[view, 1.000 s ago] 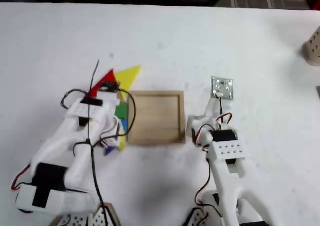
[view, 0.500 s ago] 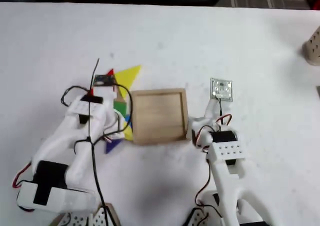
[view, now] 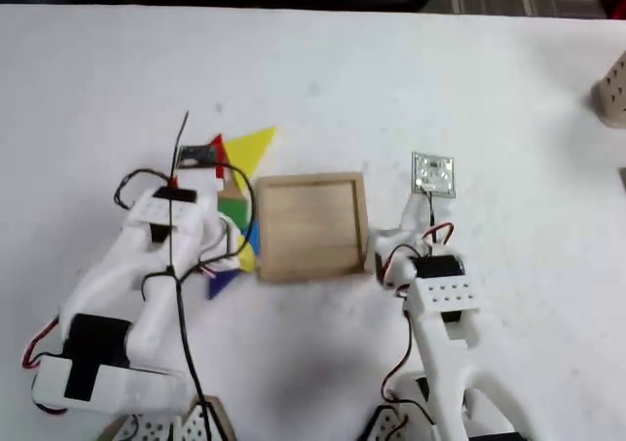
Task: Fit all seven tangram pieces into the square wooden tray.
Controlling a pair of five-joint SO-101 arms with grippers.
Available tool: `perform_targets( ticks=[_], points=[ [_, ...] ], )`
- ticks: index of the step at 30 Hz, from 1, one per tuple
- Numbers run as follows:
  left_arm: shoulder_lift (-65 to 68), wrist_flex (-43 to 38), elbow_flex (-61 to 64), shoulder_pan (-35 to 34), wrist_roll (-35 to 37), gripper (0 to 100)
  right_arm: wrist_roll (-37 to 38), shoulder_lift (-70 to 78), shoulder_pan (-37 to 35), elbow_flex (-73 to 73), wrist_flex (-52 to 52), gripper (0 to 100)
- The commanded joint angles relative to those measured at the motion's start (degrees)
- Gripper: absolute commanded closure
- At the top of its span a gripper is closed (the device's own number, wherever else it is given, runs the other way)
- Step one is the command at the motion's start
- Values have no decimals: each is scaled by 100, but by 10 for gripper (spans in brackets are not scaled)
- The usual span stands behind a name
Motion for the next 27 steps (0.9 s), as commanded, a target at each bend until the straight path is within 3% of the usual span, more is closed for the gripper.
perform_targets(
  ticks=[1,9,27],
  points=[
    [-4,114,0,-31,-114,688,-18,-189,57,-44,-92,822],
    [-13,-44,-88,-31,-651,832,-18,-189,57,-44,-92,822],
    [-57,149,-273,-40,-765,831,-9,-189,57,-44,-92,822]
  ],
)
